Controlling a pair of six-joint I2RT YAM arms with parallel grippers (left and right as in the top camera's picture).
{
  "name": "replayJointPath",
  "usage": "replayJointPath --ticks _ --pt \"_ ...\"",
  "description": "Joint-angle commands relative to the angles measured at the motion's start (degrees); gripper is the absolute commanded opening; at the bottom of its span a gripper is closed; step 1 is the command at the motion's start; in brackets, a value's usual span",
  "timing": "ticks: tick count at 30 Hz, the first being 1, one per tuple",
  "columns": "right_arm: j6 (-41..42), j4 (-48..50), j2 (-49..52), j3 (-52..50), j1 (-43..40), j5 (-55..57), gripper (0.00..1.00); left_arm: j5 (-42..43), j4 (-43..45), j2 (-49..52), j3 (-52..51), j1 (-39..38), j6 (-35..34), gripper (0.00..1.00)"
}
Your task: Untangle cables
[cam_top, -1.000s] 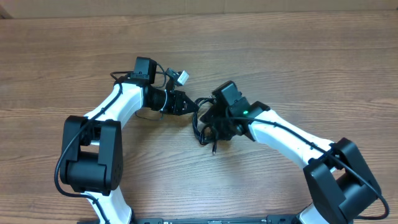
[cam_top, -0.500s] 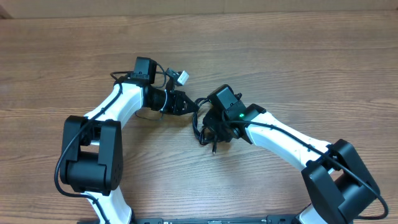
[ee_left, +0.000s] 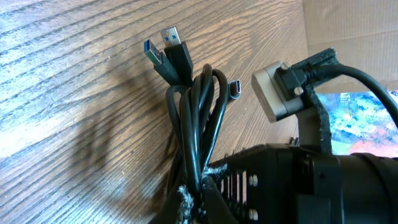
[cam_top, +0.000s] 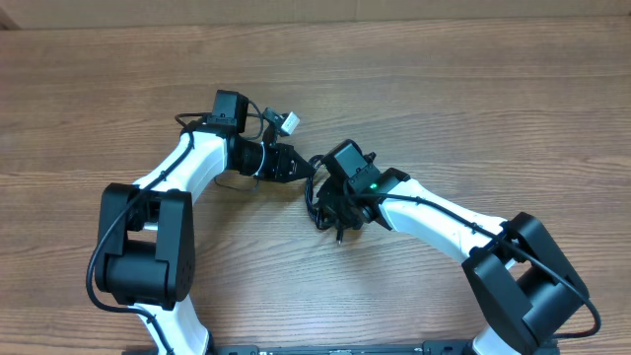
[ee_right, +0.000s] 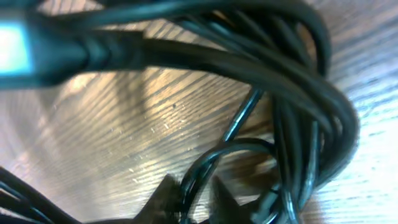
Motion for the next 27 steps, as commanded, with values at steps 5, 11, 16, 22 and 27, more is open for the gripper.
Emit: replayJointPath --ticks 5,11,16,22,27 --pt "-12.76 -0.11 -2.4 -0.17 -2.56 -4.55 0.04 1.49 0.07 0.46 -0.42 -0.39 0.83 0.04" --pt "-21.2 -2.95 -7.61 -0.17 -8.37 -14.27 0.04 1.49 0.07 0.46 -0.42 -0.39 0.83 0.04" --pt "-23.76 -12.61 -8.04 -0.24 -11.72 -11.56 0.04 1.49 0.07 0.46 -0.42 -0.39 0.85 0.04" --pt "-23.93 -24.81 -7.98 -0.24 -11.98 2.54 0.04 1.49 0.07 0.46 -0.42 -0.39 0.85 0.04" --pt "-23.93 -27.34 -7.87 -0.31 -11.76 5.07 0.04 1.46 0.09 0.46 -0.42 -0.39 0.85 0.04"
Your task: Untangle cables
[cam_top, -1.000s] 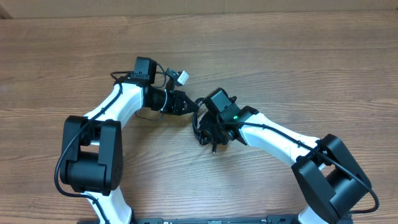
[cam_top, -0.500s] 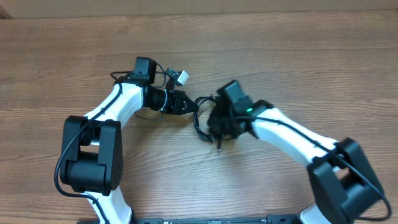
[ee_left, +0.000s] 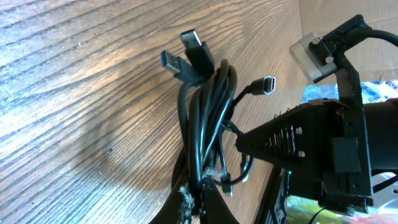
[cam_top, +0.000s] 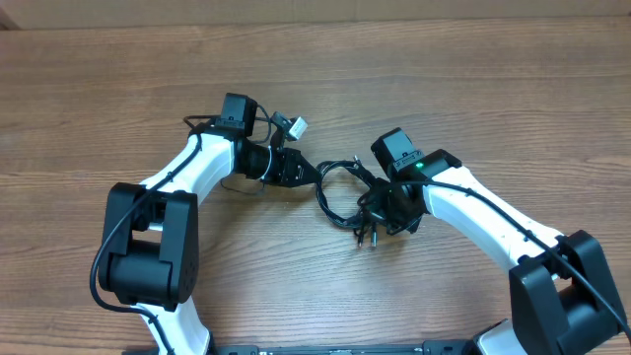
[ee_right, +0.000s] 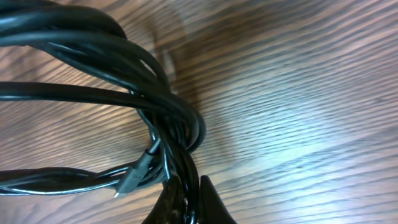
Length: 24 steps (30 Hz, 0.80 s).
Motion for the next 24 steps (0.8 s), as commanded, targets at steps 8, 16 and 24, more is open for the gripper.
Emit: replayJointPath --ticks 8,16,24 --pt "-0.13 -1.9 -0.72 -0.44 -0.35 7.06 0.06 0.74 0.31 0.44 0.24 1.11 0.87 0.04" --pt "-0.15 1.68 -0.72 -0.44 -0.37 2.14 0.04 0.74 0.31 0.44 0.24 1.11 0.66 0.04" --pt "-0.15 2.03 -0.68 -0.44 -0.37 1.53 0.04 -2.89 0.33 0.44 0.24 0.44 -3.96 0.31"
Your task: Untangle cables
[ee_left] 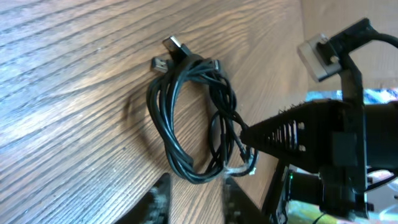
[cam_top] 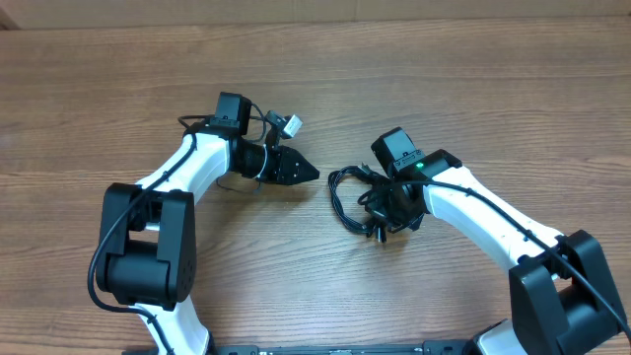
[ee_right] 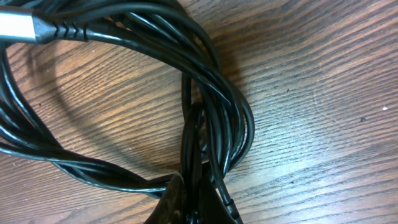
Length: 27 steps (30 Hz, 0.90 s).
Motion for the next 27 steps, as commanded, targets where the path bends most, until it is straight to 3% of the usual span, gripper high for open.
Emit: replayJointPath --ticks 1,9,11,19,27 --pt "-0.11 0.07 -0.68 -0.37 -0.26 -0.48 0.04 -4.31 0.17 0.44 0.24 -0.92 -4.83 0.32" --pt "-0.09 1.75 -0.63 -0.37 -0.26 -2.36 0.04 -13.55 3.13 0.44 0.24 -8.5 -10.4 0.37" --pt "-0.07 3.1 -0.63 -0.37 -0.26 -3.8 0.04 -18.93 3.82 0.44 0.24 -11.04 -13.33 0.36" --pt "3.04 7.21 -0.63 -1.44 -0.26 -4.33 0.04 -21.09 4.07 0.44 0.24 -12.46 -15.26 0.27" --pt "7.85 24.13 -0.63 -10.54 -0.33 -11.93 0.04 -22.29 3.89 0.44 0.24 -12.35 -16.02 0.32"
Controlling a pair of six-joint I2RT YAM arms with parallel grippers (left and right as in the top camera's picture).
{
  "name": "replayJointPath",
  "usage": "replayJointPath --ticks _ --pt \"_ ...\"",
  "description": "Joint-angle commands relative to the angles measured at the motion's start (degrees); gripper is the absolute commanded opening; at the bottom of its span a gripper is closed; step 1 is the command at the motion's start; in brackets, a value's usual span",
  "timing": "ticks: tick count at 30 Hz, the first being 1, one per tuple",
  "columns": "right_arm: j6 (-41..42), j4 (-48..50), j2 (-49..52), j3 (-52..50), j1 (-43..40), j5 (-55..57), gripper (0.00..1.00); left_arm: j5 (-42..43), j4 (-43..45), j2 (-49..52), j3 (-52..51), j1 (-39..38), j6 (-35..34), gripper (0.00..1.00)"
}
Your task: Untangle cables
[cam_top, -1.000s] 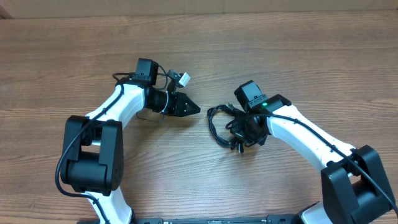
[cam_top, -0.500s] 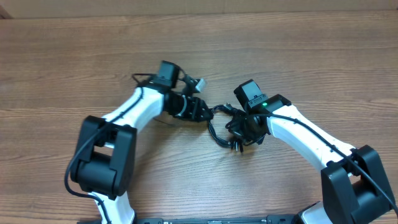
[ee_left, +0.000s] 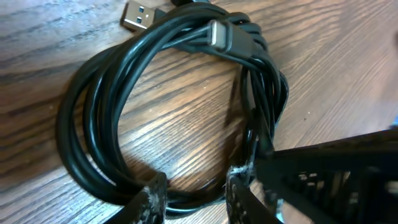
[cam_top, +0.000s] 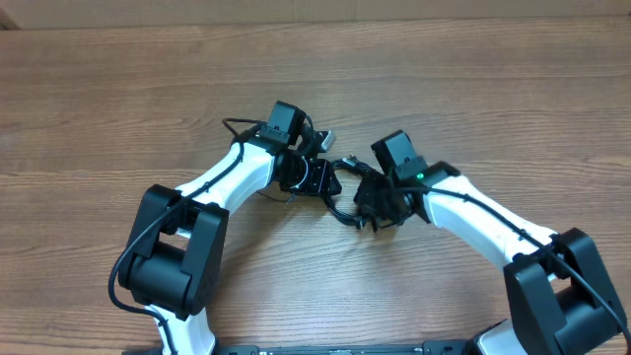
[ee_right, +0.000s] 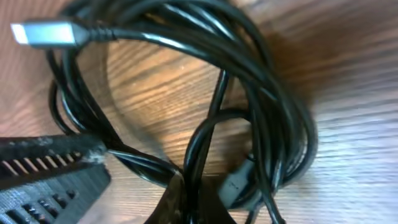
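A coil of black cables (ee_left: 93,118) lies on the wooden table (cam_top: 493,89), seen from overhead (cam_top: 341,210) between the two arms. A USB-A plug (ee_left: 137,15) and a silver plug (ee_left: 217,34) stick out of its far side. My left gripper (ee_left: 196,186) is open, its fingers (ee_left: 152,199) standing astride the coil's near strands. From the other side, my right gripper (ee_right: 196,196) is shut on a strand of the coil (ee_right: 205,134), with a small plug (ee_right: 239,183) right beside it. The two grippers nearly touch.
Both arms meet at the table's middle, the left gripper (cam_top: 328,182) and the right gripper (cam_top: 368,210) close together. A thin cable and a small white part of the left wrist camera (cam_top: 320,140) sit just behind the coil. Bare wood surrounds them.
My left gripper, open and apart to the left of the coil, has moved right and now stands open over the coil's near strands. The right gripper stays shut on the cable.
Both grippers were shut on the bundle, close together. Then the right one was farther right, the bundle stretched between them. Then the left was open and clear, the coil lying by the right gripper. Now the left is back at the coil, open.
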Motion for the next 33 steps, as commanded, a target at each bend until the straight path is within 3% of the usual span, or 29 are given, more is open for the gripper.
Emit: replayJointPath --ticks 1,9,16,23,26,29,33 --pt "4.39 5.29 -0.61 -4.48 -0.2 -4.0 0.04 -1.18 0.0 0.44 0.24 0.39 -1.01 0.32" --pt "5.31 20.26 -0.61 -10.78 -0.2 -4.44 0.04 -4.11 -0.44 0.44 0.24 1.01 -2.08 0.32" --pt "-2.25 21.29 -1.9 -9.9 -1.27 -11.8 0.04 -3.98 -1.27 0.44 0.24 2.6 -2.62 0.33" --pt "-2.4 21.33 -4.07 -8.59 -4.04 -15.19 0.12 -1.53 -1.92 0.44 0.24 4.0 -1.07 0.4" --pt "-2.45 20.31 -4.04 -8.61 -4.52 -15.34 0.31 4.39 -1.92 0.44 0.24 5.2 2.29 0.44" --pt "-2.91 18.64 -4.04 -8.61 -4.52 -15.82 0.32 12.72 -2.45 0.44 0.24 6.84 6.05 0.49" --pt "-6.95 18.95 -4.04 -8.5 -4.26 -19.32 0.32 14.45 -3.34 0.42 0.24 8.81 8.2 0.53"
